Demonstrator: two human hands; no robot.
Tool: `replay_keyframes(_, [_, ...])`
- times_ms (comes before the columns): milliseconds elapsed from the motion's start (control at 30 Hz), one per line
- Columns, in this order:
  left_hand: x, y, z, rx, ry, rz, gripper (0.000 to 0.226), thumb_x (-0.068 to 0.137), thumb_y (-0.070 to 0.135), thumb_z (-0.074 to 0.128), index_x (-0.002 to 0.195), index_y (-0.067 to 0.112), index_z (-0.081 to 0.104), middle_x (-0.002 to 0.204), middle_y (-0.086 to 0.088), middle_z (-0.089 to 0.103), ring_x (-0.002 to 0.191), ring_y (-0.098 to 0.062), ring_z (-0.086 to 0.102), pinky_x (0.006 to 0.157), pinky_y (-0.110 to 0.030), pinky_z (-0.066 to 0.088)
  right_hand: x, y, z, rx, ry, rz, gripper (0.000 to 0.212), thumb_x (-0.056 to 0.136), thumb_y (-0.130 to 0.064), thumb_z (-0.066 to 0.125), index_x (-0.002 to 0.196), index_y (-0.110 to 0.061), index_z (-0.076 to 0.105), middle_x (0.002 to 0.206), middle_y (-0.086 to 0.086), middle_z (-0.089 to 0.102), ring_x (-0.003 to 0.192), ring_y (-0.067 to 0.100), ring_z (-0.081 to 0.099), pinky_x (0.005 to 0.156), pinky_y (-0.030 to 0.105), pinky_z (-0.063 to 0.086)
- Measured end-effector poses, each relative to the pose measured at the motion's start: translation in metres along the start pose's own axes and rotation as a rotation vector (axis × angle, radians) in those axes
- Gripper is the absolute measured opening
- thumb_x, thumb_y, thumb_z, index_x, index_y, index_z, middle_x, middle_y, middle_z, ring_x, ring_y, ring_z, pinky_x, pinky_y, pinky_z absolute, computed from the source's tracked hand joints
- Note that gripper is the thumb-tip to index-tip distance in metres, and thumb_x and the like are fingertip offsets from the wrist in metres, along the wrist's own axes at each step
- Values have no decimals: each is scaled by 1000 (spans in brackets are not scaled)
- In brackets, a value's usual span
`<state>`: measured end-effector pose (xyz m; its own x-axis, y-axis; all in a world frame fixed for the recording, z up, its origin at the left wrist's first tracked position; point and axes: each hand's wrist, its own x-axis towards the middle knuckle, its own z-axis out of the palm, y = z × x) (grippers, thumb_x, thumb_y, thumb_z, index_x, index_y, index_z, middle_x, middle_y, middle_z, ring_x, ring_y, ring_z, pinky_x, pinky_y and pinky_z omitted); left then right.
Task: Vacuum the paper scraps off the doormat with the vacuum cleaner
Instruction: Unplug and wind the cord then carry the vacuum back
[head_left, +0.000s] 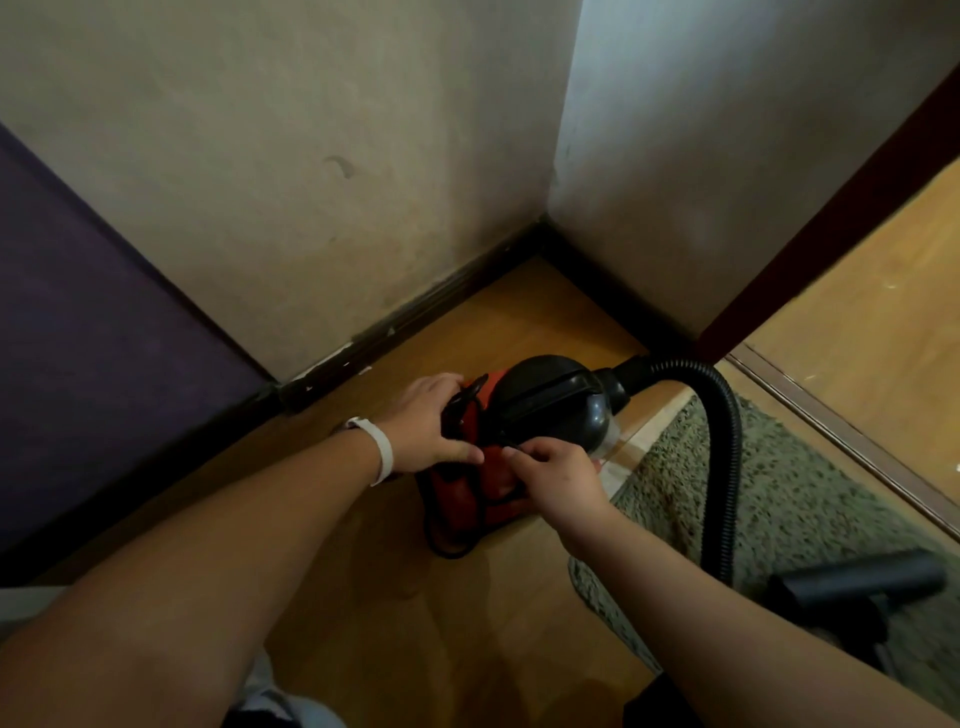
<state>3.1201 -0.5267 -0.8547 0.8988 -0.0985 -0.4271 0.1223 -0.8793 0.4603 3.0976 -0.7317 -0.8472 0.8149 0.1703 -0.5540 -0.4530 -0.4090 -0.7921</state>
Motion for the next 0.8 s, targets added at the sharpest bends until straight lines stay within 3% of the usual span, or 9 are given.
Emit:
replay_keyframes(100, [-4, -4, 15, 79, -15, 0, 107, 67, 68, 74, 148, 16, 27, 153, 1, 24, 140, -22, 22, 114, -39, 28, 0, 4, -2, 89, 20, 47, 22, 97, -26, 64, 84, -11, 73, 75, 13, 74, 74, 31, 74, 70, 54, 61])
replay_keyframes(233, [-8, -1, 29, 59, 114, -56, 95, 65, 67, 76, 136, 17, 37, 137, -2, 37, 126, -23, 37, 105, -38, 39, -1, 2, 2, 111, 33, 79, 24, 97, -27, 62, 83, -10, 73, 70, 11, 74, 75, 34, 73, 72, 56, 60])
replay_keyframes(300, [-8, -2, 29, 31, 103, -76, 92, 64, 65, 78, 134, 20, 38, 133, -2, 43, 122, -23, 45, 99, -38, 44, -2, -1, 4, 113, 35, 81, 24, 97, -26, 62, 82, -10, 72, 67, 9, 73, 75, 33, 73, 72, 56, 60])
replay_keyframes(400, [-10, -6, 30, -214, 39, -194, 91, 64, 57, 81, 136, 26, 35, 126, 0, 54, 113, -24, 57, 91, -42, 52, -7, -3, 7, 78, 29, 66, 25, 98, -28, 61, 82, -12, 72, 69, 6, 72, 74, 28, 73, 73, 50, 61])
replay_keyframes(533, [-21, -10, 43, -421, 97, -332, 45, 73, 39, 75, 112, 27, 57, 107, 3, 65, 96, -21, 64, 86, -43, 56, -16, -6, 13, -16, -19, -3, 25, 99, -31, 57, 87, -17, 73, 78, 7, 73, 79, 30, 72, 74, 49, 61])
replay_keyframes(667, [-35, -6, 26, -395, 221, -254, 20, 76, 30, 74, 81, 26, 56, 92, 1, 59, 84, -23, 61, 79, -44, 56, -23, -12, 8, -58, -3, -97, 23, 101, -29, 53, 90, -21, 72, 88, 10, 73, 75, 30, 67, 68, 41, 57])
replay_keyframes(800, [-37, 22, -24, -171, 230, -127, 26, 72, 43, 69, 82, 24, 54, 78, -2, 64, 71, -24, 64, 65, -44, 55, -26, -16, -3, -4, 65, -146, 21, 99, -32, 54, 89, -25, 72, 88, 11, 73, 82, 35, 69, 76, 53, 57])
